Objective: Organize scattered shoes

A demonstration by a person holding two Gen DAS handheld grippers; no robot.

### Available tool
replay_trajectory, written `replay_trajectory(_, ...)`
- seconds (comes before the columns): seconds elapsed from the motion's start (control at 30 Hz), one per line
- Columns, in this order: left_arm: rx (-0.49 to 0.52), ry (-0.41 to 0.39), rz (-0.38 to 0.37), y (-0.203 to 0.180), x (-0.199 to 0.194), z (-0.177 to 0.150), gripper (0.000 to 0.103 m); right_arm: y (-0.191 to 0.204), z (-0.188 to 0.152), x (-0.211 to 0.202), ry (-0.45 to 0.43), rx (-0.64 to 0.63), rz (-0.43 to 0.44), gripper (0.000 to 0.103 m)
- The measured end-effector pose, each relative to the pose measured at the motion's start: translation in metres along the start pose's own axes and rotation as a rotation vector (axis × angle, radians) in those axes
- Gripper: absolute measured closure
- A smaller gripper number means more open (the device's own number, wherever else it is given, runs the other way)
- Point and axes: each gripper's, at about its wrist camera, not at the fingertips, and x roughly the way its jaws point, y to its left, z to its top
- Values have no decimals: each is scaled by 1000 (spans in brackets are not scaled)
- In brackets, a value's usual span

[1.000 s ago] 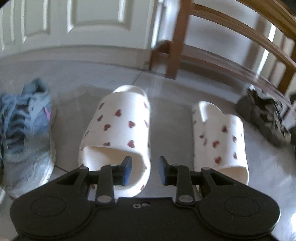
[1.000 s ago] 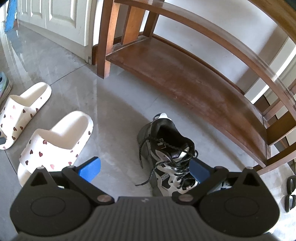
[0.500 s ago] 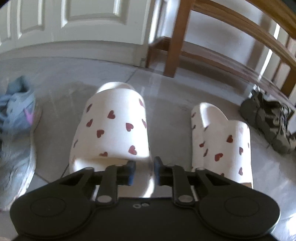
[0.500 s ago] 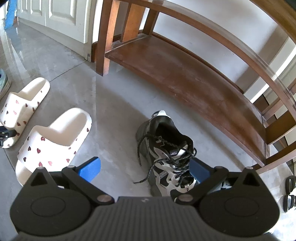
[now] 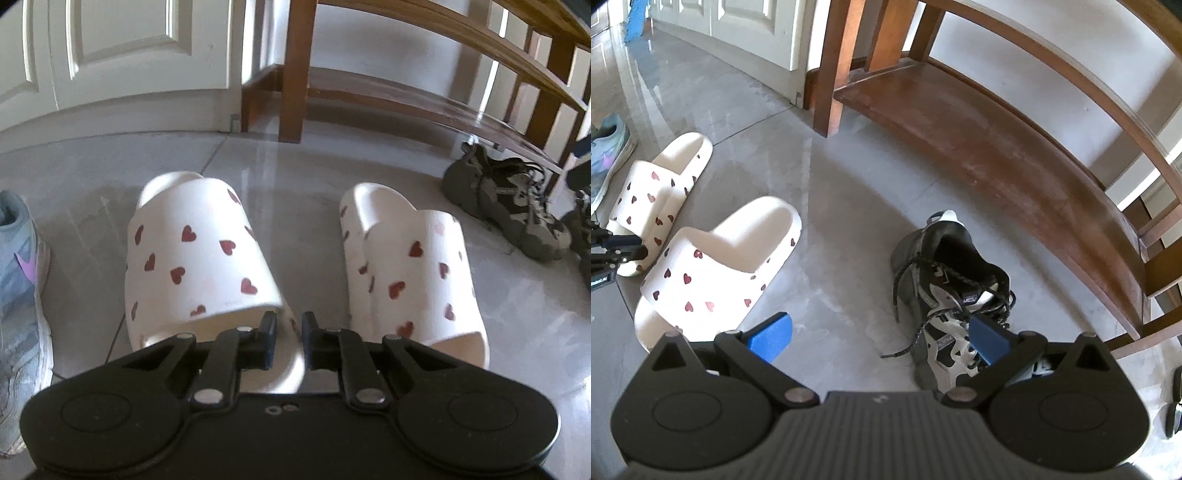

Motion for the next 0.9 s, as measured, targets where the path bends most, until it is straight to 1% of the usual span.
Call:
replay_trajectory(0.03,-3,-7,-6,2,-4,1,86,0,0,0,-2,0,0,1)
replay_trajectory(0.1,-26,-49,-29,12,-23,7,84,1,1,0,-5,-1,0,1)
replay_trajectory(0.13,-41,-75,-29,17,-31,12,83,1,1,0,-6,-1,1,1)
replay_trajectory(0.2,-57,-109,-9,24,-37,19,79,2,2,0,-7,-3,1,1)
replay_trajectory(0.3,-72,-143,45,42,-34,43,77,4,4,-1,-12,-9,-1,1)
replay_trajectory(0.37,-62,-134,43,48,-26,55,75,5,5,-2,-15,-12,-3,1)
replay_trajectory(0.4,-54,-129,43,48,-23,58,71,6,5,-2,-16,-14,-4,1)
replay_trajectory(0.47,-2,-86,32,47,-7,71,69,7,6,-4,-20,-17,-7,1)
replay_trajectory(0.5,9,-81,31,46,-4,73,66,6,5,-4,-19,-16,-8,1)
replay_trajectory(0.53,45,-65,35,44,3,77,66,5,5,-4,-16,-12,-10,1)
replay_trajectory(0.57,97,-54,56,40,10,81,66,4,5,-5,-13,-8,-10,1)
replay_trajectory(0.6,106,-50,62,39,12,82,65,4,4,-5,-12,-6,-11,1)
replay_trajectory(0.67,140,9,71,37,27,87,65,4,4,-5,-12,-5,-11,1)
replay_trajectory(0.77,160,55,72,34,38,88,65,4,5,-5,-12,-5,-9,1)
replay_trajectory(0.83,161,62,53,33,38,88,65,5,5,-5,-14,-6,-4,1)
replay_trajectory(0.9,162,67,-1,33,37,87,65,6,5,-4,-14,-8,0,1)
